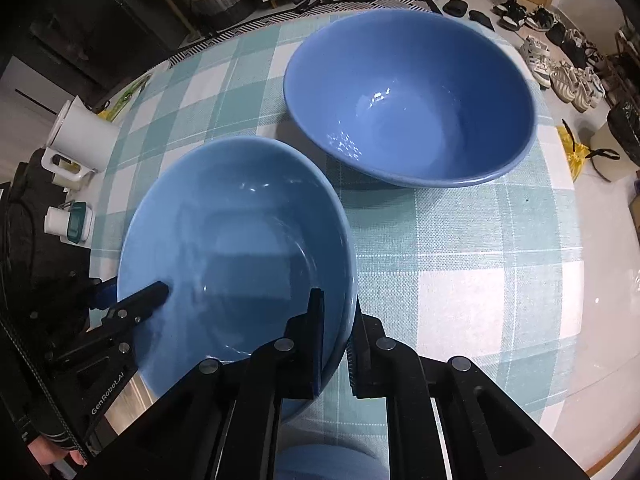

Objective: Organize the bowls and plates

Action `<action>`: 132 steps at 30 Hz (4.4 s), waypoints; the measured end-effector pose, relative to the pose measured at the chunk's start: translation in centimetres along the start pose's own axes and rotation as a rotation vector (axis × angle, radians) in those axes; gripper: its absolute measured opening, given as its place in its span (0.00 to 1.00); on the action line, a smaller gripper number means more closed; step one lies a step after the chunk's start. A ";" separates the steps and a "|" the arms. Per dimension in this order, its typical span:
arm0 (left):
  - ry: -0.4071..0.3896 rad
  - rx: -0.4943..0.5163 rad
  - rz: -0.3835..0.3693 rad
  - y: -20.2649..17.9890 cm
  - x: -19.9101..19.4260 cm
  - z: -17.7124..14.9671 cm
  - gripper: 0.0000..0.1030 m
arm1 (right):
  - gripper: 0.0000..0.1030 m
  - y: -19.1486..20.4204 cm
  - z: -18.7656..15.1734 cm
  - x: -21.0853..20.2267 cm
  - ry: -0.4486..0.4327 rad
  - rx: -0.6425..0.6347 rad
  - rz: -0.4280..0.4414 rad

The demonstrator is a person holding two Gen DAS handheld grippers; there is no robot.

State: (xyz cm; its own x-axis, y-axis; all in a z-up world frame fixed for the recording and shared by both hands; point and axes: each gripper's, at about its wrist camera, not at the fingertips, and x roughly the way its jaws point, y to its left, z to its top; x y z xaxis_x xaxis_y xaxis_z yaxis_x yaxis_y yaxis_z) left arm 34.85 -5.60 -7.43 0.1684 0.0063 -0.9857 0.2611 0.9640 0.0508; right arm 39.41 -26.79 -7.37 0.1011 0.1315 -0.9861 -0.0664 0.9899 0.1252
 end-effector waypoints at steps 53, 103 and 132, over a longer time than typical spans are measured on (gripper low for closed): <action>-0.064 0.178 0.050 -12.8 -6.4 -13.9 0.26 | 0.09 -3.7 -19.8 -10.9 -0.126 0.064 -0.055; -0.900 -0.346 0.070 -8.5 -12.3 -33.4 1.00 | 0.99 0.8 -42.7 -15.4 -1.051 -0.006 0.077; -0.878 -0.353 0.019 -9.3 -12.0 -36.2 1.00 | 0.99 4.3 -48.0 -13.0 -1.032 0.102 -0.044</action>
State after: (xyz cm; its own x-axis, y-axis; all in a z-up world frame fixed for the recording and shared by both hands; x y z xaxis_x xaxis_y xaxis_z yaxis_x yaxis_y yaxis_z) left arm -3.99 -5.04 -1.87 0.8624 -0.0409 -0.5046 -0.0274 0.9915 -0.1273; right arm -9.84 -26.78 0.75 0.9056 0.0285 -0.4232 0.0378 0.9883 0.1475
